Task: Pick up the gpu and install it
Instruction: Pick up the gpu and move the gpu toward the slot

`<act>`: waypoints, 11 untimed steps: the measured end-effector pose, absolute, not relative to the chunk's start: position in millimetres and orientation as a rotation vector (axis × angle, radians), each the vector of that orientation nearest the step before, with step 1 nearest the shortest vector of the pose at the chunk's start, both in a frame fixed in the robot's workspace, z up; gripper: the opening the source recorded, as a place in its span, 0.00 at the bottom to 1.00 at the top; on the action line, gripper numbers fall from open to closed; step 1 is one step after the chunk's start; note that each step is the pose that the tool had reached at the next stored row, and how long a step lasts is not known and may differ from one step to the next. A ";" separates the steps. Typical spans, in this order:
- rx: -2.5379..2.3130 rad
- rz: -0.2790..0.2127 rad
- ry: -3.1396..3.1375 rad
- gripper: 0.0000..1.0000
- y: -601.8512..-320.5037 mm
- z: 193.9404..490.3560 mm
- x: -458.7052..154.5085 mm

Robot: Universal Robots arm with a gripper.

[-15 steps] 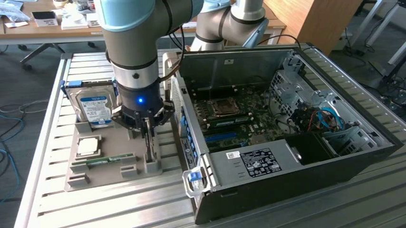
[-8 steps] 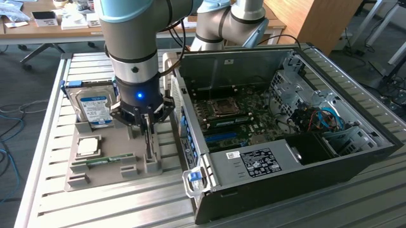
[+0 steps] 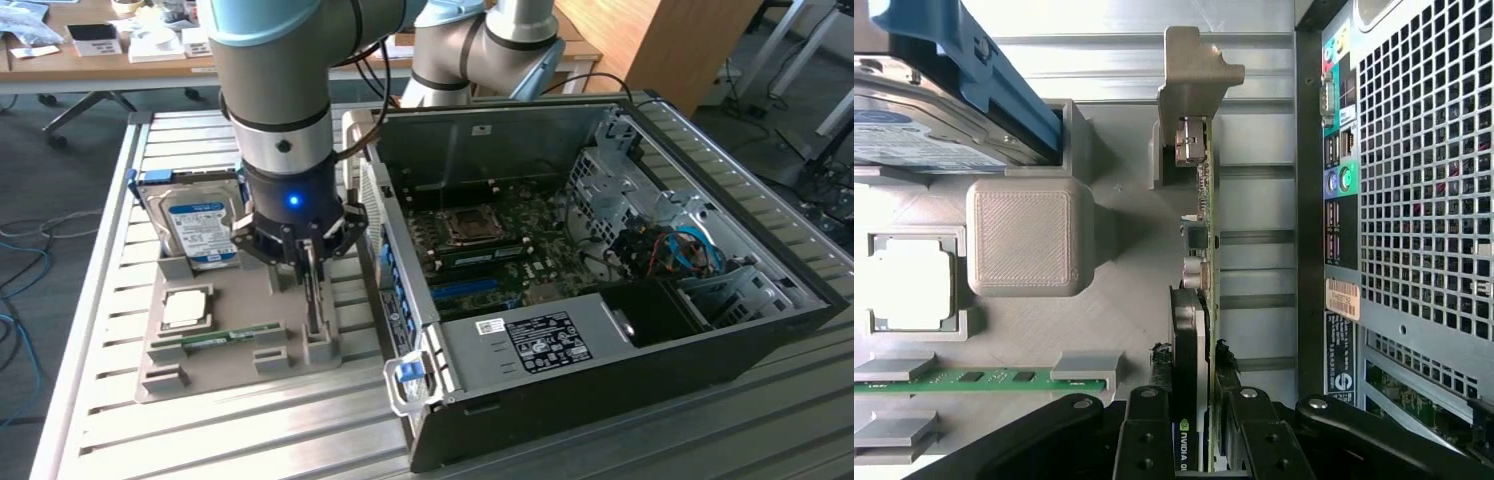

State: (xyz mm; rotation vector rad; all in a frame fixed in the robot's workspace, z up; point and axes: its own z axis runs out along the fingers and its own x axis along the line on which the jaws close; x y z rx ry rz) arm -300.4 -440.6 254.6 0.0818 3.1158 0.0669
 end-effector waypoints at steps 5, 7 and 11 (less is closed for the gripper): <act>0.082 0.067 3.115 0.27 -440.6 265.0 -300.3; 0.082 0.067 3.115 0.27 -440.6 270.4 -300.3; 0.082 0.067 3.115 0.27 -440.6 281.5 -300.3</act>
